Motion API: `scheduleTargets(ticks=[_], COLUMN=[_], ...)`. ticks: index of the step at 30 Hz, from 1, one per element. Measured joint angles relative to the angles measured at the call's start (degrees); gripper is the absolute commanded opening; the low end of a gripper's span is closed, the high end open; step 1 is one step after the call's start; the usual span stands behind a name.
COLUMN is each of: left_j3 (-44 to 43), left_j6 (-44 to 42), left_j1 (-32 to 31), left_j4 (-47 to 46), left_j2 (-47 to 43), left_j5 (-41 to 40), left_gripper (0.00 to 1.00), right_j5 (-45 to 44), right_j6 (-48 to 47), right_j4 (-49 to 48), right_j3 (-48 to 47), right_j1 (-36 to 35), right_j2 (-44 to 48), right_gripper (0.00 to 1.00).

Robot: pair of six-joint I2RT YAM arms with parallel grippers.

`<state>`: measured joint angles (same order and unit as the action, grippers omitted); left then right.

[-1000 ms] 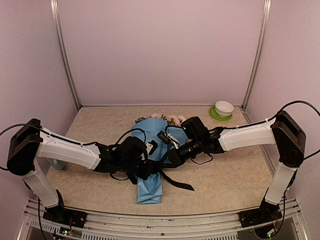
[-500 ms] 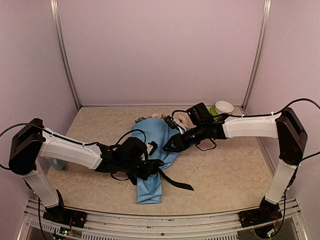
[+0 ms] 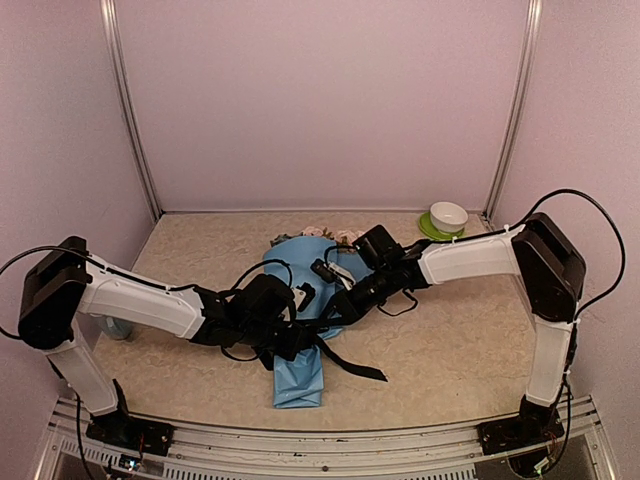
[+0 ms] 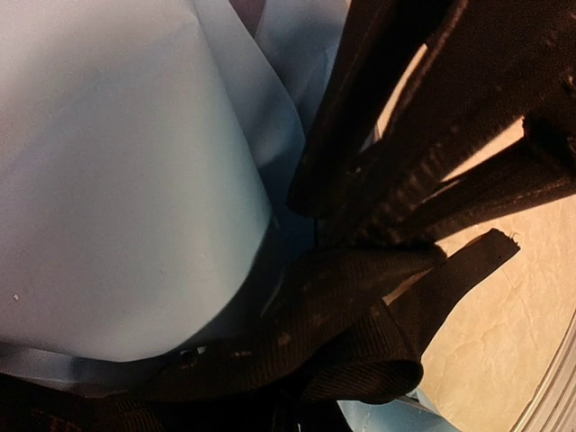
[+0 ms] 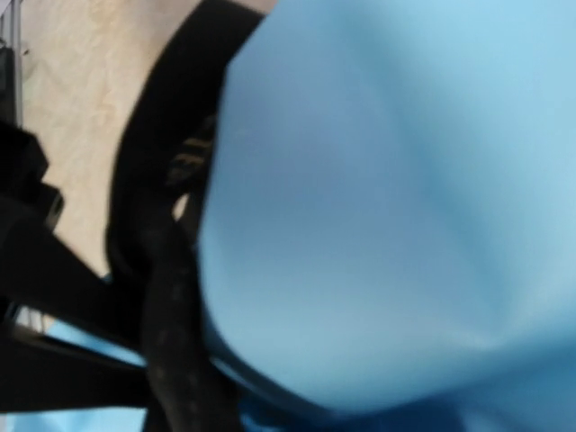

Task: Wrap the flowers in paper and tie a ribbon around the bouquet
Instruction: Tie the half-tied ribbon around the folded bouquet.

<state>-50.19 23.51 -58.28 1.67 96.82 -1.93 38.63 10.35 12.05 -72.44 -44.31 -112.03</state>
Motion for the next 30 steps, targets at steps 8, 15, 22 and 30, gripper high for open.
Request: scheduleTargets(ticks=[8, 15, 22, 30], left_j3=[0.0, 0.0, 0.0, 0.0], left_j6=[-0.4, -0.7, -0.8, -0.8], left_j1=[0.0, 0.0, 0.0, 0.1], left_j4=[0.0, 0.0, 0.0, -0.9], left_j2=[0.0, 0.0, 0.0, -0.5], left_j5=[0.0, 0.0, 0.0, -0.1], left_gripper=[0.1, 0.1, 0.15, 0.17], right_j5=[6.9, 9.6, 11.3, 11.3], right_j6=[0.2, 1.3, 2.8, 3.3], right_j4=[-3.1, -6.2, -9.0, -9.6], right_j3=[2.0, 3.5, 3.8, 4.5], right_j1=[-0.1, -0.2, -0.2, -0.3], right_j2=[0.3, 0.6, 0.6, 0.6], right_gripper=[0.28, 0.3, 0.34, 0.28])
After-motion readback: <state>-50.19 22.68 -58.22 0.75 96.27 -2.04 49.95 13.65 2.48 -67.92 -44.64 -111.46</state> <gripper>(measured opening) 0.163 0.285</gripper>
